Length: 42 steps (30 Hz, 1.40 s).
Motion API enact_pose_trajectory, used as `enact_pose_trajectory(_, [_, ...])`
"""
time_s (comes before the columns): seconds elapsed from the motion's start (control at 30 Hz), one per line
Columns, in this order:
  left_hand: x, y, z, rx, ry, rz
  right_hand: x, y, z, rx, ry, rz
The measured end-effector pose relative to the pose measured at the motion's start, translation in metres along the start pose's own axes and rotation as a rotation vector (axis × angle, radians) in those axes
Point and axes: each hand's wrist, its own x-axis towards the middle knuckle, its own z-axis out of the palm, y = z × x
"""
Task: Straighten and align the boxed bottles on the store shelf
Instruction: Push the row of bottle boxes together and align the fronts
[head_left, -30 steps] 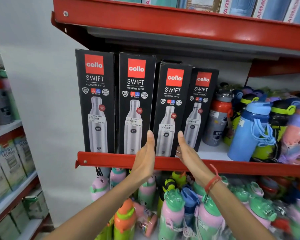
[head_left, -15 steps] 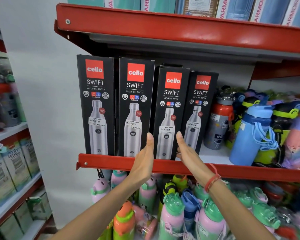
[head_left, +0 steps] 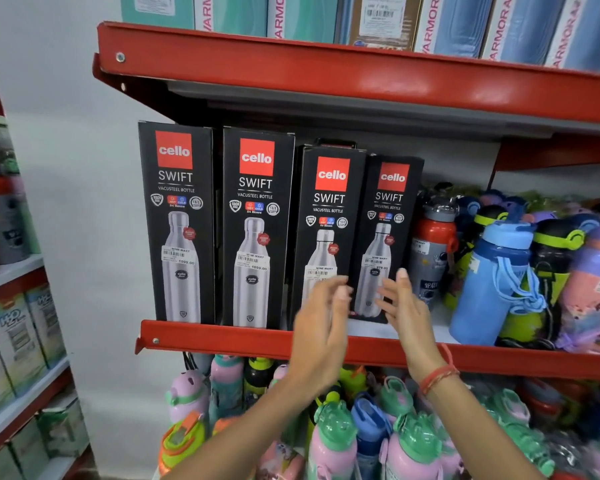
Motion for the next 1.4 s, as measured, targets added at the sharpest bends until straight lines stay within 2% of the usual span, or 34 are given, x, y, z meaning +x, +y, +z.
enact_pose_trajectory(0.07, [0.005, 0.001, 0.024, -0.064, -0.214, -0.15, 0.011, 0.006, -0.008, 0.047, 0.03, 0.028])
enact_pose_trajectory(0.13, [0.013, -0.003, 0.045, -0.108, -0.323, -0.316, 0.02, 0.012, -0.013, 0.08, 0.018, 0.072])
enact_pose_trajectory(0.33, [0.043, -0.015, 0.075, -0.039, -0.242, -0.509, 0.035, 0.014, -0.012, 0.006, 0.03, 0.028])
enact_pose_trajectory(0.4, [0.048, -0.015, 0.078, -0.047, -0.244, -0.518, 0.04, 0.012, -0.012, 0.001, 0.037, 0.016])
enact_pose_trajectory(0.57, [0.05, -0.022, 0.076, -0.089, -0.252, -0.541, 0.04, 0.019, -0.013, -0.023, -0.063, 0.082])
enact_pose_trajectory(0.9, [0.015, -0.013, 0.034, -0.161, -0.357, -0.521, -0.002, 0.018, -0.03, -0.12, -0.114, 0.143])
enact_pose_trajectory(1.27, [0.008, 0.002, 0.011, -0.072, -0.493, -0.516, -0.027, 0.001, -0.021, -0.162, -0.054, 0.149])
enact_pose_trajectory(1.33, [0.009, 0.007, 0.004, -0.078, -0.505, -0.464, -0.032, -0.011, -0.017, -0.202, -0.006, 0.053])
enact_pose_trajectory(1.4, [0.015, 0.017, -0.01, -0.103, -0.429, -0.381, -0.037, -0.032, -0.008, -0.23, 0.09, -0.147])
